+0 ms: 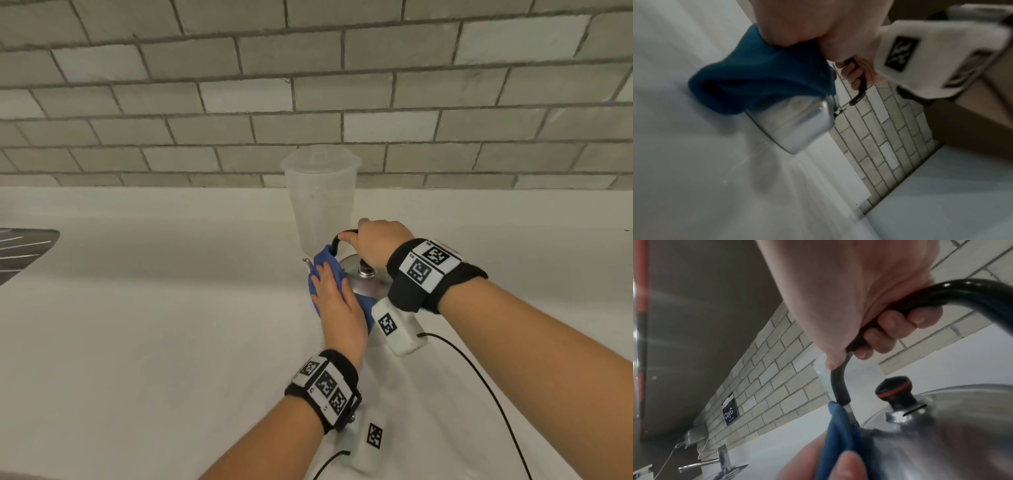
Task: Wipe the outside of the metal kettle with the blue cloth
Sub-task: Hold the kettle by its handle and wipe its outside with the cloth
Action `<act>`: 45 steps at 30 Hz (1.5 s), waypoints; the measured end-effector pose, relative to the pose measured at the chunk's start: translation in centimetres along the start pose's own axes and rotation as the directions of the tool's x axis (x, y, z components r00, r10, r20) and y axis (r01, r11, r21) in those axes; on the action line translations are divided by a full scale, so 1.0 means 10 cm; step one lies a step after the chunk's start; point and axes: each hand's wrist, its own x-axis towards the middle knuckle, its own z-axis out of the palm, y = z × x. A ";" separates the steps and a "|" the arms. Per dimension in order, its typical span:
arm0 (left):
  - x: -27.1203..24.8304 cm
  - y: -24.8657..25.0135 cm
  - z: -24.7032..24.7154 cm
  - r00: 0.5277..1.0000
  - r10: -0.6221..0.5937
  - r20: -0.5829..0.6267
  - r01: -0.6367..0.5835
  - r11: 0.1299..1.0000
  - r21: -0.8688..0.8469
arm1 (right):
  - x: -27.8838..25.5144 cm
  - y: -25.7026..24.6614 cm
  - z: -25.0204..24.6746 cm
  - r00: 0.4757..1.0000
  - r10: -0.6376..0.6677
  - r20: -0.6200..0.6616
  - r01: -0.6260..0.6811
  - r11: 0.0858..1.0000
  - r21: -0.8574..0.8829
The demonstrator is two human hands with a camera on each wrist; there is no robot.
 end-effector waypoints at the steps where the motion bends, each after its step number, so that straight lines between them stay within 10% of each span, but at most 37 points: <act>1: -0.08 0.04 -0.01 1.000 -0.006 0.028 0.006 1.000 -0.020 | -0.02 0.00 0.01 1.000 0.025 -0.009 -0.024 0.999 0.021; 8: -0.46 0.28 -0.49 0.971 -0.146 0.189 0.185 0.961 -0.208 | -0.20 0.08 -0.06 1.000 -0.005 -0.028 0.004 0.999 -0.047; 12: -0.16 0.38 -0.90 0.847 -0.367 0.384 0.531 0.602 -0.596 | -0.23 0.09 -0.06 0.999 -0.016 -0.044 0.014 0.999 -0.044; 15: 0.15 0.37 -1.11 0.839 -0.339 0.426 0.539 0.408 -0.737 | -0.18 0.10 -0.01 0.998 0.006 -0.057 -0.007 1.000 -0.008; 21: 0.58 -0.14 -1.18 0.747 -0.594 0.298 0.665 0.664 -0.343 | -0.06 0.13 0.11 0.984 0.136 -0.116 -0.117 0.981 0.157; 24: 0.70 -0.36 -1.24 0.824 -0.545 0.155 0.520 0.836 0.175 | -0.07 0.14 0.12 0.981 0.136 -0.137 -0.115 0.982 0.152; 29: 0.80 -0.48 -1.49 0.933 -0.354 0.060 0.271 0.804 0.530 | -0.08 0.16 0.14 0.973 0.125 -0.194 -0.085 0.975 0.205; 32: 0.75 -0.56 -1.65 0.995 0.030 0.100 -0.084 0.792 0.604 | -0.10 0.17 0.17 0.965 0.114 -0.235 -0.052 0.965 0.255; 35: 0.66 -0.57 -1.67 0.817 0.194 0.543 -0.499 0.711 0.496 | -0.10 0.17 0.18 0.962 0.106 -0.252 -0.028 0.955 0.296; 37: 0.63 -0.58 -1.67 0.717 -0.014 0.697 -0.521 0.654 0.549 | -0.10 0.18 0.18 0.964 0.104 -0.246 -0.021 0.948 0.318; 45: 0.64 -0.27 -1.75 0.809 -0.035 0.587 -0.334 0.794 0.508 | -0.11 0.19 0.15 0.969 0.084 -0.232 0.002 0.938 0.346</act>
